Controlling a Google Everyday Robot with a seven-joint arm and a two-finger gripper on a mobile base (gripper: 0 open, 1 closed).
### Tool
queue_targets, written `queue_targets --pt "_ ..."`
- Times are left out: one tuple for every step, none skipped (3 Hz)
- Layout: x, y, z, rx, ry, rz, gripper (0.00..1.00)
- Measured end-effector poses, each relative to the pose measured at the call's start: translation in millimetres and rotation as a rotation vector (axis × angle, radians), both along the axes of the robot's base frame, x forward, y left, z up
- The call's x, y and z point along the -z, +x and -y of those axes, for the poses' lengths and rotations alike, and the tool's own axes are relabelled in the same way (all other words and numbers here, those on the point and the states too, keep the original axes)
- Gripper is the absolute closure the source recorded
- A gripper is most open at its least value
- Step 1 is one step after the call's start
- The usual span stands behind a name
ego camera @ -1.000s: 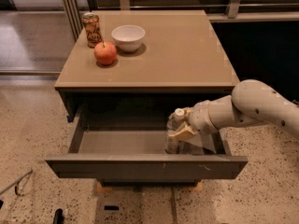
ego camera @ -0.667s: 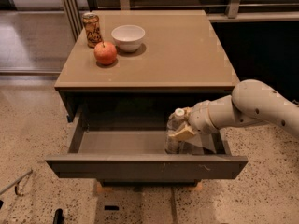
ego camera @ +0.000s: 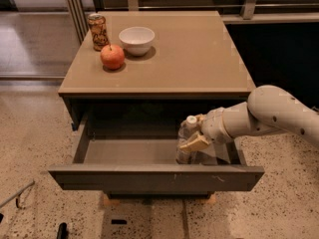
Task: Place blue plastic bottle into top drawer
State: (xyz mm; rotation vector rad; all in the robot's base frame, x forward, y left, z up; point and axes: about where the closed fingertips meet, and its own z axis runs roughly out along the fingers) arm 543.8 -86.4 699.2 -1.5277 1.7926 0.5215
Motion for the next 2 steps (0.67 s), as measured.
queue_targets --pt "0.0 0.0 -0.1 0.000 0.000 0.000 0.00" --pt "0.0 0.0 -0.1 0.000 0.000 0.000 0.00"
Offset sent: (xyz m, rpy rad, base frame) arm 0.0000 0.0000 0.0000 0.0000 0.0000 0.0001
